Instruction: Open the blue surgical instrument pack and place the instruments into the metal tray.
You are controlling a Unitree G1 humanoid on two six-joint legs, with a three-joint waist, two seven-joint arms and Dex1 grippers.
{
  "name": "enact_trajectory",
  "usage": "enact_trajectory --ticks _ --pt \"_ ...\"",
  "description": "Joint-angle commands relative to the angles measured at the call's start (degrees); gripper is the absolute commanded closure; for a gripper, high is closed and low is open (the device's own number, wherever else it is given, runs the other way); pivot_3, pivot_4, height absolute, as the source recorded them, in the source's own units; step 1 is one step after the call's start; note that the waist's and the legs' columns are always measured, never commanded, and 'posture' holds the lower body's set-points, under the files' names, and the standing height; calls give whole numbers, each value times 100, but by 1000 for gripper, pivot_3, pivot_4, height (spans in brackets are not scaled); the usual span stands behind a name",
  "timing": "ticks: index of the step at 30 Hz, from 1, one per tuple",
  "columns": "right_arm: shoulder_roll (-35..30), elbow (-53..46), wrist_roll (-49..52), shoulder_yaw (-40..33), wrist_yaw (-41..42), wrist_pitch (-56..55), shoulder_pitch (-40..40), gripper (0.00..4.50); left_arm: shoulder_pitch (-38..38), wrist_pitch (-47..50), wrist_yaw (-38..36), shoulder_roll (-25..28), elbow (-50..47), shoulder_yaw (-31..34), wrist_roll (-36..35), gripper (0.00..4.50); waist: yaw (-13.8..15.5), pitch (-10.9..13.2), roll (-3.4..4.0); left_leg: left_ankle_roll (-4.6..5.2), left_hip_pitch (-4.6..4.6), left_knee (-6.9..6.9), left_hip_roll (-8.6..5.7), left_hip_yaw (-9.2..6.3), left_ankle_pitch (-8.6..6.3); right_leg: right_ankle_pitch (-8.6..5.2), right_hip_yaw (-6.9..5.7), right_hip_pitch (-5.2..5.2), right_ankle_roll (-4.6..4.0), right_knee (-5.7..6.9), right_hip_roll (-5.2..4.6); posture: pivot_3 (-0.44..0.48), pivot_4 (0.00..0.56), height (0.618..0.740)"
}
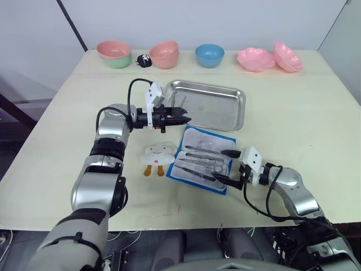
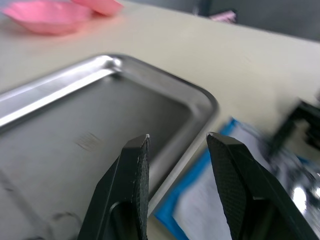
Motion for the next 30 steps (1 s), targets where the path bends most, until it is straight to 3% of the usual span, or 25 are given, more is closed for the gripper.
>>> enact_trajectory --ticks 1,12,21,30 --pt "-26 368 -99 243 109 179 217 0 29 -595 -519 128 -101 -235 135 2567 1 0 0 2 0 0 0 0 -1 0 0 0 0 0 0 0 150 740" --pt "-17 403 -125 232 77 184 153 0 -504 -3115 -1071 169 1291 -1216 1051 2567 30 0 -2 18 0 1 0 1 -10 0 0 0 0 0 1 0 150 740" --pt "2 356 -132 220 9 199 188 0 -856 -3378 -1071 -23 2022 -1470 1191 2567 12 0 -2 19 1 1 0 -1 -10 0 0 0 0 1 1 0 150 740" --pt "10 319 -137 223 -32 225 215 0 -785 -3489 -1055 -277 2258 -1337 1277 2567 8 0 -2 19 0 1 0 -2 -10 0 0 0 0 1 1 0 150 740"
